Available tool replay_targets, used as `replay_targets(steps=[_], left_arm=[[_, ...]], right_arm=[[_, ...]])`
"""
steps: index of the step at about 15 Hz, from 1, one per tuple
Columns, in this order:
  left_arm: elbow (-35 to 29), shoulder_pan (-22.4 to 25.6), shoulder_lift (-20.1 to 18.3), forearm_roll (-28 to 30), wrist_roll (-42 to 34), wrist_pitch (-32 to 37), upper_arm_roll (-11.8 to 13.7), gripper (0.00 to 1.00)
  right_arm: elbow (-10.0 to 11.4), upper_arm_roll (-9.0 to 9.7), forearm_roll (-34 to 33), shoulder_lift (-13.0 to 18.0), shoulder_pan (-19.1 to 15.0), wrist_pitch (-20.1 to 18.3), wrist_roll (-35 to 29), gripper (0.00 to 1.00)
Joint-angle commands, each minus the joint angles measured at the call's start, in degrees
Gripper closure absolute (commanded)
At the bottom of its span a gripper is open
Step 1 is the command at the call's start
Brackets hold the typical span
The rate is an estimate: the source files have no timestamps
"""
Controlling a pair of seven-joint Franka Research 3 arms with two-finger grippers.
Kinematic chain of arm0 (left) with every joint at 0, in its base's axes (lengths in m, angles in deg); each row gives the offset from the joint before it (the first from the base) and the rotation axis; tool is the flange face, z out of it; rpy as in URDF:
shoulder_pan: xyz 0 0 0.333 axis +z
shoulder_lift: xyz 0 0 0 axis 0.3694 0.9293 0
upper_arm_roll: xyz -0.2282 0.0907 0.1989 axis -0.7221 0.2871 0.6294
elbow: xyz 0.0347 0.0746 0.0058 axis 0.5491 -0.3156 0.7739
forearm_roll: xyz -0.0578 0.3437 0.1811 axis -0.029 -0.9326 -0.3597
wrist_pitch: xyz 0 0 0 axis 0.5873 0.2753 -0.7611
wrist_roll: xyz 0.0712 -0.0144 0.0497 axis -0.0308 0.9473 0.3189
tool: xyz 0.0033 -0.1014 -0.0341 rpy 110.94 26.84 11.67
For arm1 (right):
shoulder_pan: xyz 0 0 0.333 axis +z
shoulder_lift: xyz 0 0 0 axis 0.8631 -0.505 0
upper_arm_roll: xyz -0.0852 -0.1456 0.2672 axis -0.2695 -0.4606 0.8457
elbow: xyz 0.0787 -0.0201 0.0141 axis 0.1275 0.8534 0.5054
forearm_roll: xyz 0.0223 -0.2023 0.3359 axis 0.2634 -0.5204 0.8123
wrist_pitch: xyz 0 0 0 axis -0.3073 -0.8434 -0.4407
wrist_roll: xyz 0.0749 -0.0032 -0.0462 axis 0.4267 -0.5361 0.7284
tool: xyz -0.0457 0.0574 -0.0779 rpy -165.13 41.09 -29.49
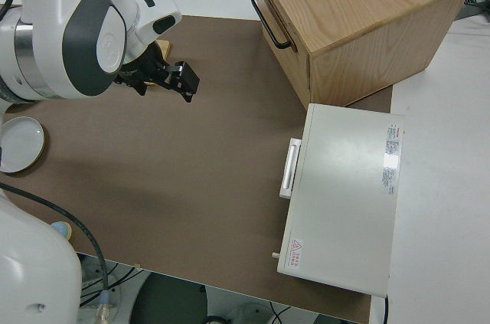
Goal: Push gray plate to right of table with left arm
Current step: 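Move the left gripper down beside the gray plate's edge nearest the robot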
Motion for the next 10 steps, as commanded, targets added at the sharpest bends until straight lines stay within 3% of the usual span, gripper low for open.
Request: replay_targets(steps=[1, 3, 6, 10], left_arm=[[-9.17, 1.85, -4.34, -0.15, -0.29, -2.01, 0.19, 0.01], [-12.69, 2.63, -5.4, -0.15, -0.46, -3.77, 0.19, 0.01], [-21.29, 3.52, -6.71, -0.15, -7.83, -8.52, 0.81, 0.01], [-29.73, 3.52, -9.97, -0.06, -7.23, -12.46, 0.81, 0.01]], right_arm=[[1.56, 0.91, 1.24, 1.57, -1.69, 0.01, -0.6, 0.005], [1.56, 0.91, 1.24, 1.57, -1.69, 0.01, -0.6, 0.005], [1.56, 0.91, 1.24, 1.57, -1.69, 0.01, -0.6, 0.005], [1.56, 0.91, 1.24, 1.57, -1.69, 0.01, -0.6, 0.005]])
